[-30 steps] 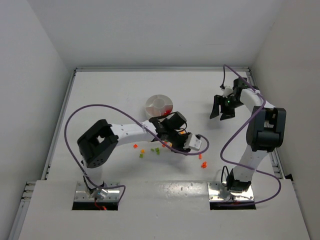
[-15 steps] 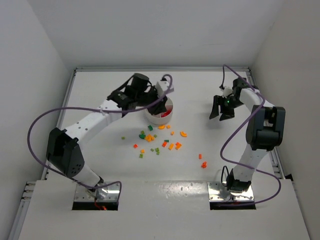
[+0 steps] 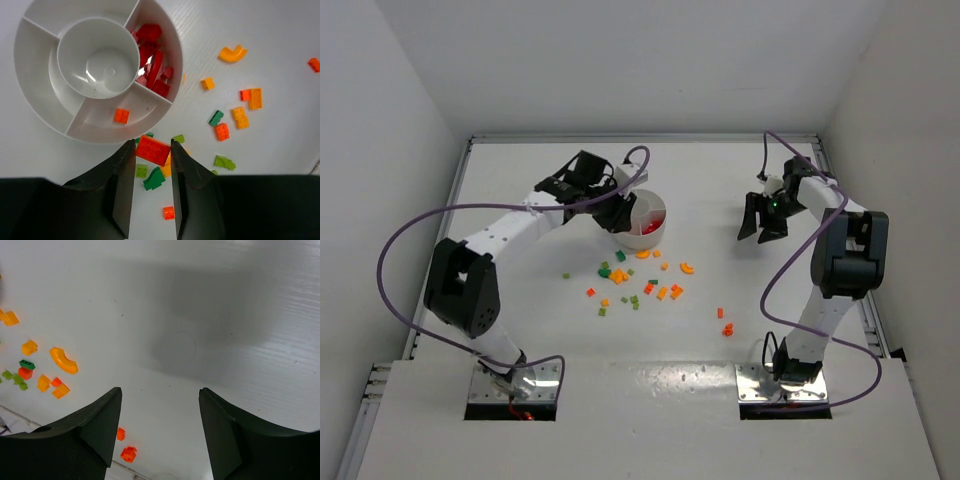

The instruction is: Sort the legos into containers by color

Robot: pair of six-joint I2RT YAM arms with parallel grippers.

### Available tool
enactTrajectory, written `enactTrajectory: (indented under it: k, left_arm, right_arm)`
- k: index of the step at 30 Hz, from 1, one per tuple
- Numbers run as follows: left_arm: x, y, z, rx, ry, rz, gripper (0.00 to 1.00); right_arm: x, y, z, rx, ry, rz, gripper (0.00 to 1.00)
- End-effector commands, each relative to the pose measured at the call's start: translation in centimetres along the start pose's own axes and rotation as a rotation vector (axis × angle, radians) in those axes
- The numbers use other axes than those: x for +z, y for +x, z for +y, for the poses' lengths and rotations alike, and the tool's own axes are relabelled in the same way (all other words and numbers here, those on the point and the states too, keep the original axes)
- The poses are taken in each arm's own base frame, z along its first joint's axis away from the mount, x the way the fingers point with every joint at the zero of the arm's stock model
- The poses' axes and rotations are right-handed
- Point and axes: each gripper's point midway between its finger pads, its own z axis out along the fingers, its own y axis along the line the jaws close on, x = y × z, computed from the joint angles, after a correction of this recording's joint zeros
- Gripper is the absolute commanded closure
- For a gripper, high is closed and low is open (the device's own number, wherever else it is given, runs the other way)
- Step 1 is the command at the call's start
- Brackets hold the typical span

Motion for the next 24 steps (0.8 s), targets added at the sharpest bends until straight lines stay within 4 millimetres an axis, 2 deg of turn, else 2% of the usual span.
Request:
enactTrajectory:
  k: [1, 12, 18, 24]
  left_arm:
    - [0.7, -0.2, 1.5, -0.039, -0.031, 0.015, 0.85]
    - [2.3, -1.0, 3.0, -0.046, -0.062, 0.017, 0.85]
    - [2.8, -1.1, 3.2, -0.047, -0.061, 0.02, 0.68]
    - [2.5, -1.4, 3.2, -0.035, -0.063, 0.012, 0.58]
  right_arm:
    - [-0.4, -1.3, 0.5, -0.029, -0.008, -0.027, 0.36]
    - [-0.1, -1.2, 0.4, -0.025, -0.008, -0.019, 0.36]
    - [0.1, -0.8, 0.3, -0.018, -0.01, -0.002, 0.36]
    - [0.2, -1.0, 0.2, -0.018, -0.01, -0.002, 0.36]
